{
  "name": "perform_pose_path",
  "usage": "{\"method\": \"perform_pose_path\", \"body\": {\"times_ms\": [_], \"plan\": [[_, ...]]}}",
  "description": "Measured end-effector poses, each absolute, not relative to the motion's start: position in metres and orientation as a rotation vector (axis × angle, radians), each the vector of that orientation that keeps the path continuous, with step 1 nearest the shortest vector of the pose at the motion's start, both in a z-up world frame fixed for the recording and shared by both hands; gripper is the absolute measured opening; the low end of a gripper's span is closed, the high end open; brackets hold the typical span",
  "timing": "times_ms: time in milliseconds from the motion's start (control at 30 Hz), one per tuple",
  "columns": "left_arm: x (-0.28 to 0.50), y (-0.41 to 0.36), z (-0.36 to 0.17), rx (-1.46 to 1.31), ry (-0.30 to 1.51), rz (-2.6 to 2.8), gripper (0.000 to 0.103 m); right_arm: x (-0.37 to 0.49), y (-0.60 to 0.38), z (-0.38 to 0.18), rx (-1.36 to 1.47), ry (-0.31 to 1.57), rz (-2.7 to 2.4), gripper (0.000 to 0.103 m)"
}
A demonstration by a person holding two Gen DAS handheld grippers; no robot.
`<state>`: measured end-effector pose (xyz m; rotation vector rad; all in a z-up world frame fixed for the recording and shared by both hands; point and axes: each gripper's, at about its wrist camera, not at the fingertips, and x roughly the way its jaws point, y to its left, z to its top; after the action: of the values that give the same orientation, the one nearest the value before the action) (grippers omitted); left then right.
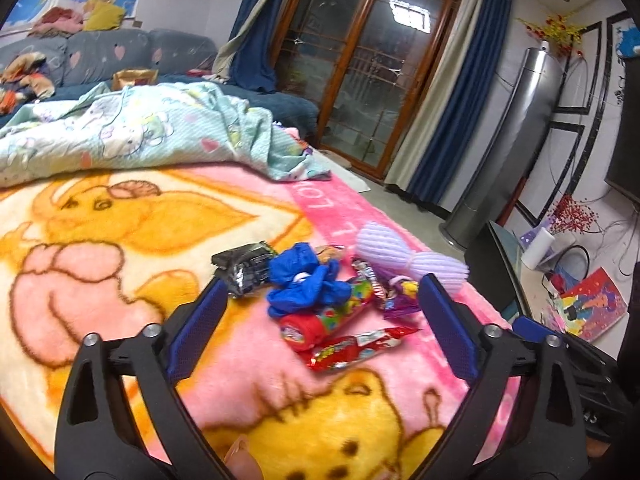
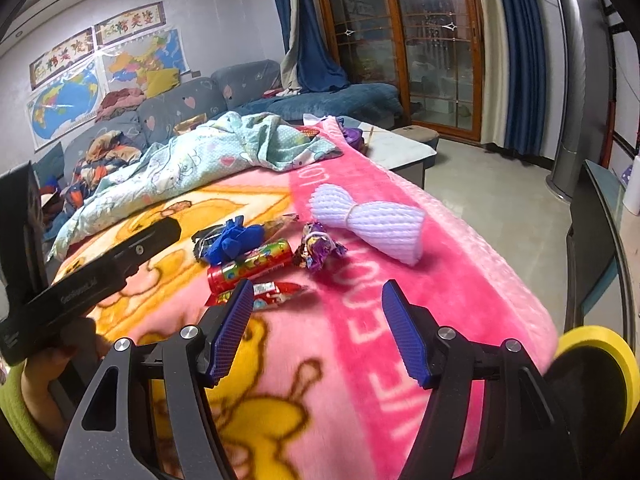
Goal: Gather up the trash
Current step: 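Grasp the blue wrapper with the left gripper while the right gripper grasps the purple candy wrapper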
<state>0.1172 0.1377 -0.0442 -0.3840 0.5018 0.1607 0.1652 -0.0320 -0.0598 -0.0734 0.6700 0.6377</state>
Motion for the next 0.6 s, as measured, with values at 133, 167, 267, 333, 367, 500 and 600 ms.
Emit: {"method": "perform_pose_path", "body": {"times_ms": [133,167,267,333,367,500,600], "plan": [[0.125,0.147,-0.054,-0.415,0.534,0.163,0.071,0.181,-0.019,-0.068,-0.075,0.697,0.641,0.054],[0.127,0.148,-0.056,-0.423,0.541,0.161,0.068,0.185,-0.017,-0.070,-0.075,0.703,0.640,0.049],[0.134,0.153,-0.062,-0.453,0.562,0.151,0.061,0.194,-0.011,-0.077,-0.072,0.719,0.634,0.044],[0.138,0.156,-0.065,-0.465,0.572,0.147,0.058,0.199,-0.009,-0.079,-0.063,0.726,0.628,0.044],[0.139,0.156,-0.066,-0.467,0.576,0.147,0.056,0.201,-0.008,-0.080,-0.060,0.729,0.628,0.042],[0.148,0.160,-0.072,-0.483,0.601,0.145,0.046,0.213,-0.002,-0.083,-0.044,0.743,0.625,0.038],[0.151,0.159,-0.075,-0.493,0.612,0.136,0.039,0.221,0.002,-0.088,-0.035,0.756,0.617,0.031]]}}
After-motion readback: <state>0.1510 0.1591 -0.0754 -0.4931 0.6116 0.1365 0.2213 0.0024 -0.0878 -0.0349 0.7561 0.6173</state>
